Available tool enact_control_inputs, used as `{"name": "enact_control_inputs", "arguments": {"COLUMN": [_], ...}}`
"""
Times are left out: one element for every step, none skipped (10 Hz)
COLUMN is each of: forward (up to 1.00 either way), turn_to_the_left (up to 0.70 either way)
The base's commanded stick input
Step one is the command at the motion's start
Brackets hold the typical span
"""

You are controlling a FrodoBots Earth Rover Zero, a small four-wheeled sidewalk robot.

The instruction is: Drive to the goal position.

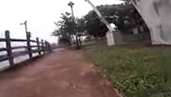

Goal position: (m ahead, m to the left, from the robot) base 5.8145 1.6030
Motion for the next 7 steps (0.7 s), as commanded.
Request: {"name": "enact_control_inputs", "arguments": {"forward": [0.70,0.70,0.70,0.70,0.70,0.70,0.70], "turn_to_the_left": [0.27,0.15,0.00,0.00,0.00,0.00,0.00]}}
